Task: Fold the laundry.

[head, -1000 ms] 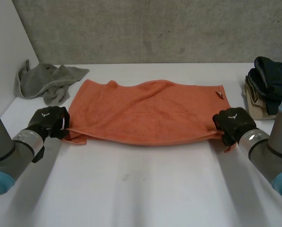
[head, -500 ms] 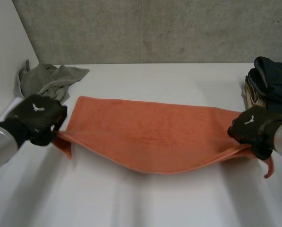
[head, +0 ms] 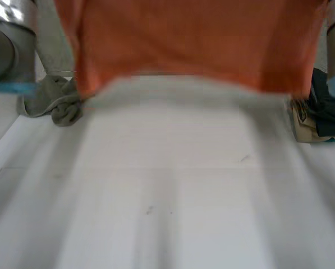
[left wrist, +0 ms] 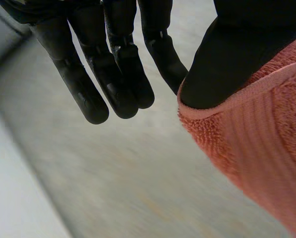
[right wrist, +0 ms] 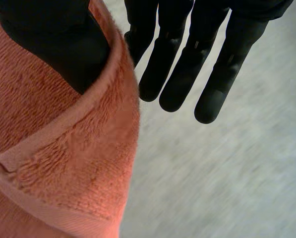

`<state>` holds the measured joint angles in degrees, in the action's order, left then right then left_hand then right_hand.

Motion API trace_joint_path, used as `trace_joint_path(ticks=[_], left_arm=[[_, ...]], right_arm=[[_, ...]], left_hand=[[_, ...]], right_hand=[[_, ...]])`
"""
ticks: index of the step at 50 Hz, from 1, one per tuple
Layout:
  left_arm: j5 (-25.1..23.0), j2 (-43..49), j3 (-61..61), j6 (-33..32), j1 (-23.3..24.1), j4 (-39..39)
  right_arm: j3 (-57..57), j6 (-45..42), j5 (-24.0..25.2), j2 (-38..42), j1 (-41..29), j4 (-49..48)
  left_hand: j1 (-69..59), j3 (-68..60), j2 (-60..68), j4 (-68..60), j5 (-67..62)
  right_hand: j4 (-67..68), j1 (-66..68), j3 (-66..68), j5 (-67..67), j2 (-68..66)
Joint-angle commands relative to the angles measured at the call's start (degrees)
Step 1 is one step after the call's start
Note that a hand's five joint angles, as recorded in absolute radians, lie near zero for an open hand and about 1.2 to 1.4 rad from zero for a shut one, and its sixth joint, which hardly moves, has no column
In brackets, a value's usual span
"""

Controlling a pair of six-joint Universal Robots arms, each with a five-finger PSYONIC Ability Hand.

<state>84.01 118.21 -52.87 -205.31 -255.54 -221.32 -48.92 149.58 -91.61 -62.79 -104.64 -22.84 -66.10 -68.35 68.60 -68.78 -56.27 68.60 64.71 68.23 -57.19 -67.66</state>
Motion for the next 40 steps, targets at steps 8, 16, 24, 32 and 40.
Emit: trace_joint_path(ticks=[8,16,24,32,40], left_arm=[[-2.1,-0.6,-12.3,2.8,-3.0,9.1],[-6.4,2.7,-25.2,1.1,-3.0,10.1],[-8.1,3.1,-40.9,-5.8,-2.9,14.1],[-8.1,-13.5,-58.6,-21.2,-6.1,34.7],[-8.7,-27.2,-66.0,-33.7,-9.3,60.0]], right_arm=[[-1.6,-1.2,7.2,5.6,-0.5,11.0],[-5.7,-1.7,8.6,13.7,-0.6,19.7],[-11.1,-8.1,7.0,18.6,0.2,28.9],[-29.4,-18.2,2.9,4.6,0.7,46.1],[-48.9,-37.9,2.8,-14.1,6.9,50.0]], left_hand=[[-13.9,-11.6,11.4,-11.2,-13.7],[-13.9,-11.6,11.4,-11.2,-13.7],[-13.9,-11.6,11.4,-11.2,-13.7],[-13.9,-11.6,11.4,-11.2,-13.7],[-13.9,-11.6,11.4,-11.2,-13.7]], right_hand=[[11.4,15.3,11.8,-12.8,-12.3],[11.4,15.3,11.8,-12.8,-12.3],[11.4,15.3,11.8,-12.8,-12.3],[11.4,15.3,11.8,-12.8,-12.3],[11.4,15.3,11.8,-12.8,-12.3]])
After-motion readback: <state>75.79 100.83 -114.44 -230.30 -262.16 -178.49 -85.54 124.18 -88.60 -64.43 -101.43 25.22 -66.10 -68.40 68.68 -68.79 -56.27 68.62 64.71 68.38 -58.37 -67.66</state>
